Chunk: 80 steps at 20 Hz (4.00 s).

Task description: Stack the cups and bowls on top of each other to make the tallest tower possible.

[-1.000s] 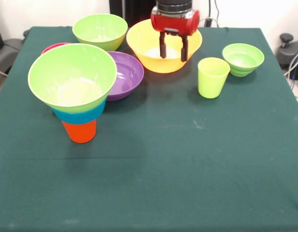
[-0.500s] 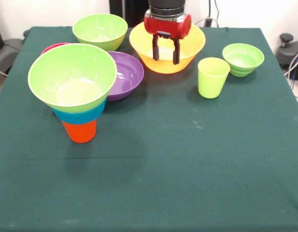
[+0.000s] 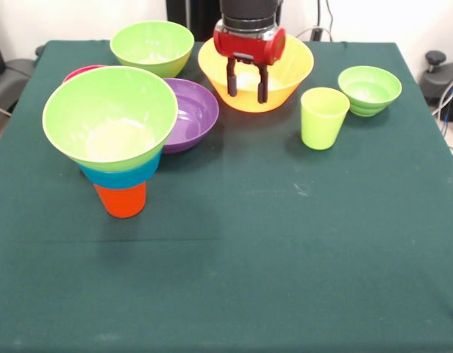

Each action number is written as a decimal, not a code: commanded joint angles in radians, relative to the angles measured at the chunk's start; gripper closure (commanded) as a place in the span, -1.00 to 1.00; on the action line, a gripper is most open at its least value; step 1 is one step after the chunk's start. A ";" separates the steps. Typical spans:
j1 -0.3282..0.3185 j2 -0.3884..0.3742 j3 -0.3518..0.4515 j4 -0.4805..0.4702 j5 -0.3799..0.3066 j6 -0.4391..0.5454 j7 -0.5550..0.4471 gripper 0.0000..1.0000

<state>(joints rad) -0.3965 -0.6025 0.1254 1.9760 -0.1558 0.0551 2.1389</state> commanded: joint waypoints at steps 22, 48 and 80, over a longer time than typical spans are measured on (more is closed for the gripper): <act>0.025 0.080 0.013 -0.168 0.033 0.130 0.072 -1.00; 0.049 -0.081 0.016 -0.003 0.080 0.161 0.134 -1.00; 0.206 -0.122 -0.005 0.160 0.237 0.016 0.230 -1.00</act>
<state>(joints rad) -0.1938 -0.7022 0.0593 2.0398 0.0346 0.0770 2.1599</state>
